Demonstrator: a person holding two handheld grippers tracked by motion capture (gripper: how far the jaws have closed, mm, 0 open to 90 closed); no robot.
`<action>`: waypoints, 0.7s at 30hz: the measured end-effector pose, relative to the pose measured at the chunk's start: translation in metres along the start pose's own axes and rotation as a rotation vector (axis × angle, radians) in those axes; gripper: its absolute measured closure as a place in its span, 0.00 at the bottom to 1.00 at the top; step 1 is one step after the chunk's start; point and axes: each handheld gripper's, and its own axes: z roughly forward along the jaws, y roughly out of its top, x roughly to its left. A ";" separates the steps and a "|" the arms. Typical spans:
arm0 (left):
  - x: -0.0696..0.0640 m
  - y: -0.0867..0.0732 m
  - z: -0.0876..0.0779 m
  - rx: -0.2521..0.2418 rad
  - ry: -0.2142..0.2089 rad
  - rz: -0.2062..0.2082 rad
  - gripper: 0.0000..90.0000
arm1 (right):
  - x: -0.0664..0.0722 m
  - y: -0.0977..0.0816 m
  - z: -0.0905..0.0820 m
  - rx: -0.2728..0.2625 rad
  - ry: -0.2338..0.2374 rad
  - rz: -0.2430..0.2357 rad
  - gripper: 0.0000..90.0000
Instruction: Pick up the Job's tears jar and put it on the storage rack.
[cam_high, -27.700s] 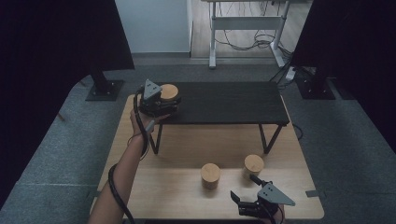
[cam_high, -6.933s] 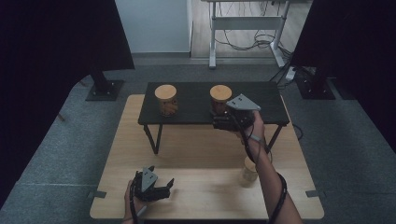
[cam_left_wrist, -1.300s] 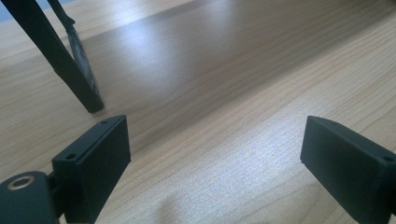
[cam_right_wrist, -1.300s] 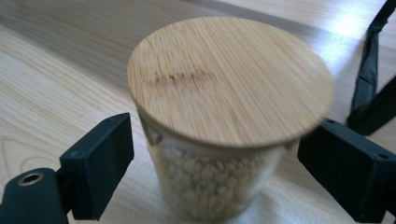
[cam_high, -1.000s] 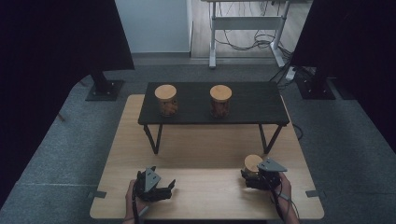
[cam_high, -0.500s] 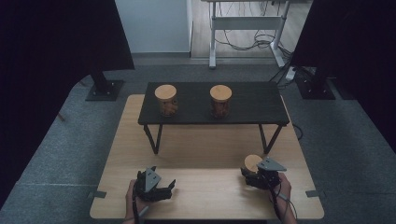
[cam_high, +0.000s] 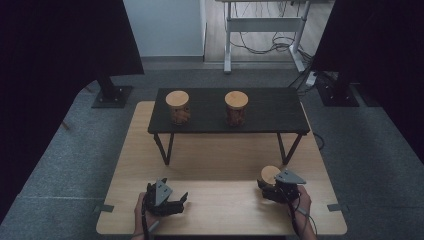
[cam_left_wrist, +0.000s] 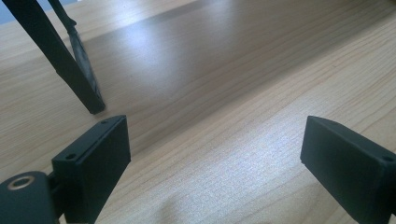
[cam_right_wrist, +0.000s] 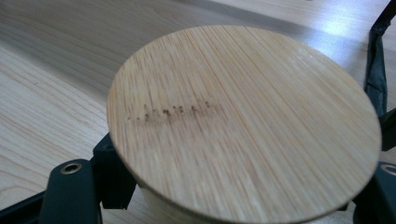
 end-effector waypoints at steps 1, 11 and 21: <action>0.000 0.000 0.000 0.000 0.000 0.000 0.09 | 0.000 0.000 0.000 -0.002 0.004 0.005 0.27; 0.000 0.000 0.000 0.000 0.001 0.001 0.09 | 0.000 0.005 -0.011 -0.043 0.009 0.026 0.28; 0.001 0.000 -0.001 -0.001 0.002 0.002 0.09 | 0.006 0.009 -0.024 -0.070 0.021 0.019 0.28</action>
